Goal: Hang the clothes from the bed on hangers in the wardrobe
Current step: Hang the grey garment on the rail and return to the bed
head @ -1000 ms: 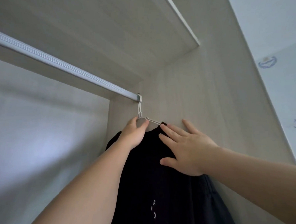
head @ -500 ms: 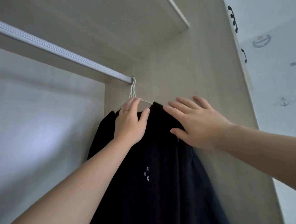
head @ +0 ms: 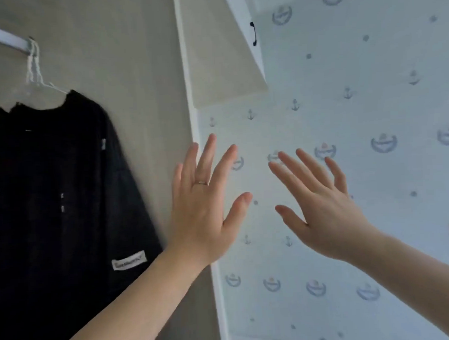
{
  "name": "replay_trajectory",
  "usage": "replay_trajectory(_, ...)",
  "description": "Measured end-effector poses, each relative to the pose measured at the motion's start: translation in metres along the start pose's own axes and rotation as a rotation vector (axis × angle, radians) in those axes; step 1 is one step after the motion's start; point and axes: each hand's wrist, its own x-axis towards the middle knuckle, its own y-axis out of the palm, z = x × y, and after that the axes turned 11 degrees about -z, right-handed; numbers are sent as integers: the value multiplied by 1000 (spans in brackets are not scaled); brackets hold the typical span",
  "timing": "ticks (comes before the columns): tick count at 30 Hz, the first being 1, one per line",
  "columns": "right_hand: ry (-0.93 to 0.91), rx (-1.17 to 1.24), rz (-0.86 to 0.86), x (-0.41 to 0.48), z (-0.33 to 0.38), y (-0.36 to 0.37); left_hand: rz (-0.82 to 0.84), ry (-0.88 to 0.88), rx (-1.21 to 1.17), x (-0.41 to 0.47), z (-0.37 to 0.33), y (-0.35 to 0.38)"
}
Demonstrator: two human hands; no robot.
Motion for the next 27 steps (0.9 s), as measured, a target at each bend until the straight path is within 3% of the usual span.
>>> replay_trajectory(5,259,-90,248,-143,-83,-25,211,-126,-239,-84,-104,95)
replay_trajectory(13,770,-222,589,-367,-180,-95,740,-321,-591,-227,-287,226)
replay_trajectory(20,1077,-260,676,-475,-220,-140,1114,-360,-794,-300,-411,300)
replay_trajectory(27,1265,-334,727,-520,-292,-114,1231,-254,-797,-318,-460,405)
